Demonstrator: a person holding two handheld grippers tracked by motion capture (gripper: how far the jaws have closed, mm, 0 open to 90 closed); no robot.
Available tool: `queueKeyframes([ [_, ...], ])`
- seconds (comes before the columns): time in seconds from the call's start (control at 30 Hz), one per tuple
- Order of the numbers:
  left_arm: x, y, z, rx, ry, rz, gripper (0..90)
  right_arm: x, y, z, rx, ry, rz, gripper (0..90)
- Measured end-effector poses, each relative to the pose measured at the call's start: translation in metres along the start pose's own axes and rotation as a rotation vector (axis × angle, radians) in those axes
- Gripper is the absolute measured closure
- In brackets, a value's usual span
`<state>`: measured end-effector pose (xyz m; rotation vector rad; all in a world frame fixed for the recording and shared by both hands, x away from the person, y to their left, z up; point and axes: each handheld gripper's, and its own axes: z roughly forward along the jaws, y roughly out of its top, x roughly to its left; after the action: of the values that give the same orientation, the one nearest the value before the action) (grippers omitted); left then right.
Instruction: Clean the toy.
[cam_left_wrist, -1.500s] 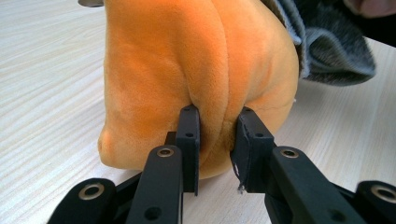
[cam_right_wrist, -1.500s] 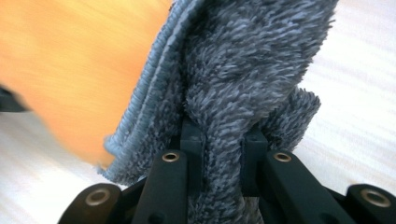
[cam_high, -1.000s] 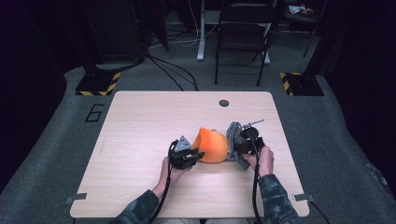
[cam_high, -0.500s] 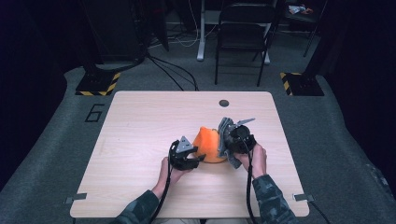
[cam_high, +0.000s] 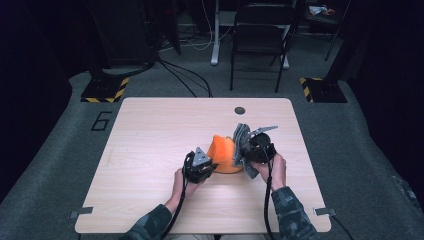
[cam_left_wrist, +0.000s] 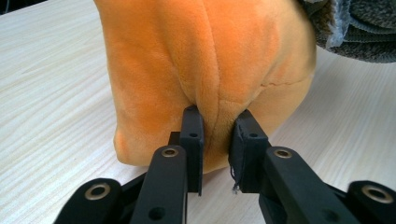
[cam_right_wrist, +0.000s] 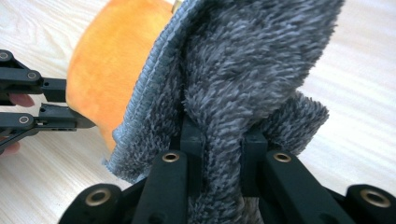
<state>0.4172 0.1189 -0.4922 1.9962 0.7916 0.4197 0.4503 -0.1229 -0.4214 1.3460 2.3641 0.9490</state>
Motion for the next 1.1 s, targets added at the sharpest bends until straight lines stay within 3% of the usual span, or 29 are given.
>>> queueKeyframes([
  [0.07, 0.001, 0.004, -0.003, -0.014, -0.005, -0.06, 78.3, 0.004, 0.004, -0.007, -0.016, 0.016, -0.006, 76.8],
  [0.2, 0.0, 0.011, -0.011, -0.022, -0.007, -0.11, 78.4, 0.022, 0.013, -0.023, -0.062, 0.041, -0.056, 76.8],
  [0.33, -0.009, 0.015, -0.012, -0.014, -0.034, -0.101, 78.1, 0.048, 0.017, -0.023, -0.074, 0.056, -0.11, 76.8],
  [0.47, -0.013, 0.012, -0.008, -0.003, -0.042, -0.087, 77.5, 0.059, 0.012, -0.004, -0.034, 0.007, -0.143, 76.8],
  [0.67, -0.006, 0.008, -0.005, -0.003, -0.062, -0.102, 77.0, 0.054, 0.009, 0.005, -0.013, -0.063, -0.185, 77.3],
  [1.1, 0.002, 0.005, -0.003, -0.007, -0.082, -0.122, 76.1, 0.007, -0.007, 0.016, 0.065, -0.116, -0.042, 77.3],
])
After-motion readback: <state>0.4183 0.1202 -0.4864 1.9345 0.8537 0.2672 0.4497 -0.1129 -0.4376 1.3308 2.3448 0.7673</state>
